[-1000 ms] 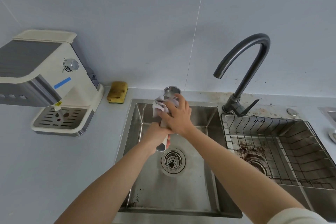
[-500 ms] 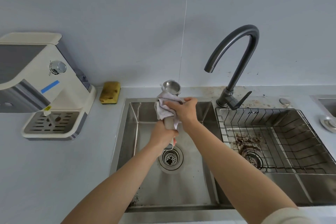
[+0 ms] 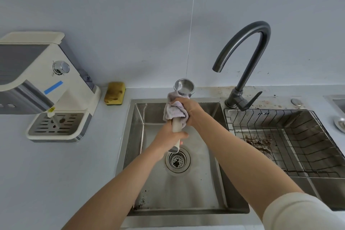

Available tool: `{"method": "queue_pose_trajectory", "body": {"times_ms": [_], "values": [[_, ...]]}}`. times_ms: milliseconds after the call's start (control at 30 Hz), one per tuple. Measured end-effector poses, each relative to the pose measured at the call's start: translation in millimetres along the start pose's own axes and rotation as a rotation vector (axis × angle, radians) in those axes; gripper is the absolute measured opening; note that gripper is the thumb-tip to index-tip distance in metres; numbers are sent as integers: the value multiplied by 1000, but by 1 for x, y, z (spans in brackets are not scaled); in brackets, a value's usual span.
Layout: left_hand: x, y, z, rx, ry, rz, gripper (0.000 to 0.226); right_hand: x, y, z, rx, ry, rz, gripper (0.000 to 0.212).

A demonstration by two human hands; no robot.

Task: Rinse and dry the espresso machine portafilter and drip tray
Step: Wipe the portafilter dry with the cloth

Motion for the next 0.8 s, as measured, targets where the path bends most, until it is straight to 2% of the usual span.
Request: {"method": "queue_pose_trajectory", "body": {"times_ms": [67,200,300,400,533,667,800], "values": [[0,-2,-7,35,-42,44,63,-1,-3,-3,34,6,-18,13],[0,-4,-26,397,-99,273,126,-1,-13,-7,44,59,2,19],[5,-4,-36,617,-63,366,139,-1,-10,-8,34,39,22,17],[11,-4,-32,649,-90,474,150,-6,-5,-3,-43,-24,-45,18],[6,-1,-26,495,-124,460,138,-17,-7,2,-91,-55,-95,16],[9,-5,-24,367,-78,466,133,-20,-1,-4,-103,-97,-91,16],[12,-9,-23,272,-24,455,120,-16,9,-5,-103,-120,-96,7]]}}
Point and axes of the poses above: each hand's wrist, its own x-axis towards the middle knuckle, its own z-axis out of the palm, y = z × x, the point moved 2 cm from there along x, towards the middle knuckle, and after that the axes turned 13 degrees about y, right-handed, at the moved point
